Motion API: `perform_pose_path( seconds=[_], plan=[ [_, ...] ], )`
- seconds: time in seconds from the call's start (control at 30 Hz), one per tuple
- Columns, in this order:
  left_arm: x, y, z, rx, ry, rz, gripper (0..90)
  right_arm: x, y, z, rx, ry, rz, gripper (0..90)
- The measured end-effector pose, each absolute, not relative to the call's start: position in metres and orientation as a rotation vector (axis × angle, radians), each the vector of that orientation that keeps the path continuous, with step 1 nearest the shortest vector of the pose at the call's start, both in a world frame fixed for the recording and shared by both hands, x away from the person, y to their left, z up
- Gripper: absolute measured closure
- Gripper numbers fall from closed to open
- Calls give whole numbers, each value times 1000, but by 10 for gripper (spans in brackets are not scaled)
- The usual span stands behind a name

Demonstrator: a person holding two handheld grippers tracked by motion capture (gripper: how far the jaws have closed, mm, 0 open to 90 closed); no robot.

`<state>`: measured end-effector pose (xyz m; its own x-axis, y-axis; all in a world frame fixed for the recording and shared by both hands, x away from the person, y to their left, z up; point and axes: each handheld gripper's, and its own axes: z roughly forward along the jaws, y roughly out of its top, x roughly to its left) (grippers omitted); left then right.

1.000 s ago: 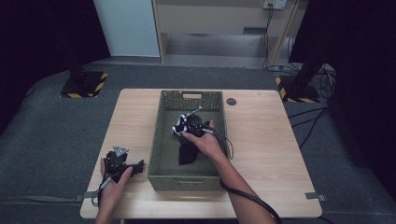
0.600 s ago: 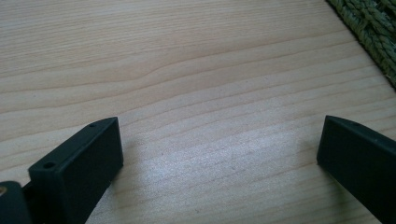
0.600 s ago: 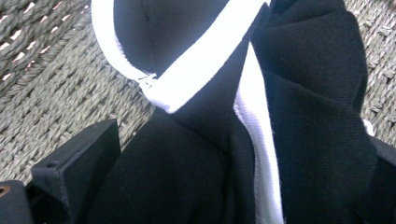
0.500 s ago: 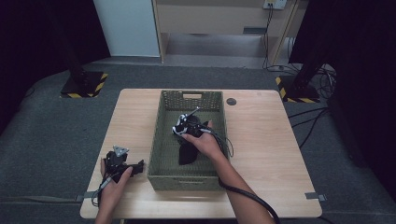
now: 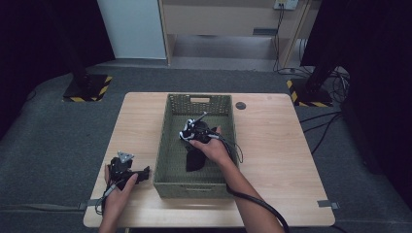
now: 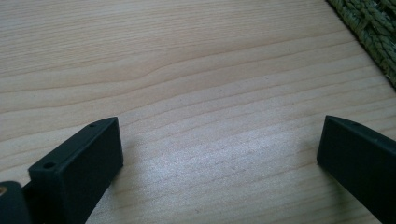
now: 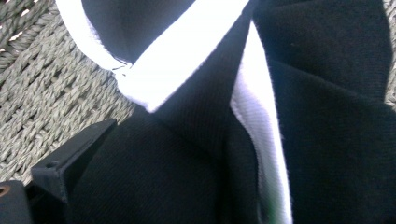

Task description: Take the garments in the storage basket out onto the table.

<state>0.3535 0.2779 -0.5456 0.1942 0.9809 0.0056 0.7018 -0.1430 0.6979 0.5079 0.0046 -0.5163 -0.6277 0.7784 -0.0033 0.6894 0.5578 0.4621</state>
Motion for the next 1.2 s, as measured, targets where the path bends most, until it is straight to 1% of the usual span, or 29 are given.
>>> perform_pose_path(
  seconds=[0.13, 0.23, 0.53, 0.67, 0.87, 1.2],
  plan=[
    [353, 278, -546, 1912, 1567, 643, 0, 509, 5, -518, 1249, 2587, 624, 37],
    [353, 278, -546, 1912, 1567, 643, 0, 509, 5, -516, 1246, 2592, 631, 93],
    [353, 278, -546, 1912, 1567, 643, 0, 505, 2, -505, 1196, 2598, 681, 411],
    [353, 278, -546, 1912, 1567, 643, 0, 504, -1, -501, 1194, 2578, 712, 508],
    [353, 278, -546, 1912, 1567, 643, 0, 500, -5, -491, 1168, 2536, 774, 561],
    [353, 278, -546, 1912, 1567, 643, 0, 487, -8, -462, 1130, 2485, 875, 575]
  ],
)
